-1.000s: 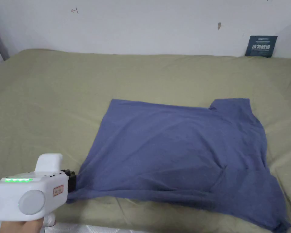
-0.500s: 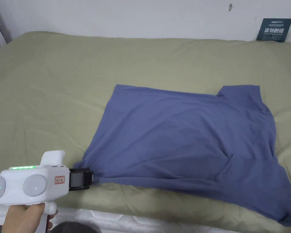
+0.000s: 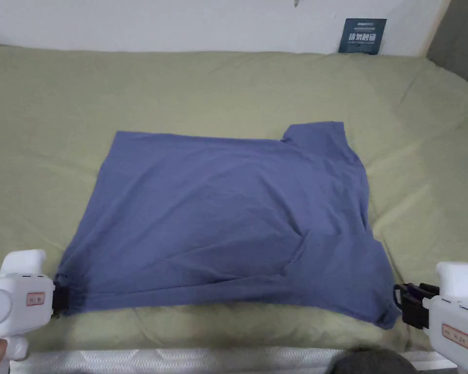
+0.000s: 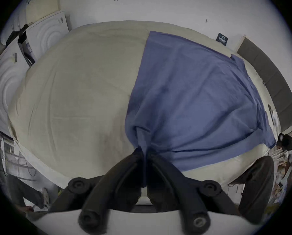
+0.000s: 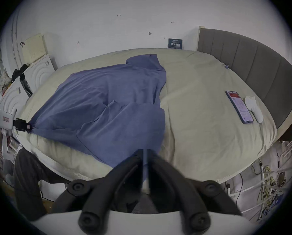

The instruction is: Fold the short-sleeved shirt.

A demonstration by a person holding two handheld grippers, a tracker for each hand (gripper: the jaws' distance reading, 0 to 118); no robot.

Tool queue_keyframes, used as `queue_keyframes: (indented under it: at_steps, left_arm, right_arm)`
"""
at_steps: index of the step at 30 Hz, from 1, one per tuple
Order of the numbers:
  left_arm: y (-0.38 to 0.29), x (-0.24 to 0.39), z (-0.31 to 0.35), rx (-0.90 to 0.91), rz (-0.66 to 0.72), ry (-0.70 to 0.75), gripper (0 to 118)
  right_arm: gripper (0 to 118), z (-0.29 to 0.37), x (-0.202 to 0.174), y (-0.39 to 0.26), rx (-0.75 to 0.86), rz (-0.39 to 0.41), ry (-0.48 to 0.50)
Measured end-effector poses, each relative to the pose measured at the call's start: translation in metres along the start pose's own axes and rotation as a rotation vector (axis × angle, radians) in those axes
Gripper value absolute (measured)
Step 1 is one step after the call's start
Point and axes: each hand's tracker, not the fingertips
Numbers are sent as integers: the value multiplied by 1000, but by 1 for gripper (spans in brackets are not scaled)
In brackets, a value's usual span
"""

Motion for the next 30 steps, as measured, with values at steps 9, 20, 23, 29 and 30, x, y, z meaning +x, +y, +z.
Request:
queue_keyframes:
  at_steps: [9, 20, 23, 29, 30]
  left_arm:
    - [2, -1, 5, 13, 14, -4, 3]
    - [17, -6, 16, 33, 8, -15, 3]
    - [33, -3, 25, 67, -5, -27, 3]
    - [99, 14, 34, 134, -59, -49, 3]
    - [111, 17, 30, 137, -66, -47, 3]
  right_arm:
    - [76, -33, -1, -10, -162, 49, 47]
    - [4, -19, 9, 11, -100, 46, 54]
    - [4, -10, 9, 34, -51, 53, 58]
    - [4, -31, 2, 103, 28, 89, 43]
    - [4, -38, 4, 115, 29, 96, 39]
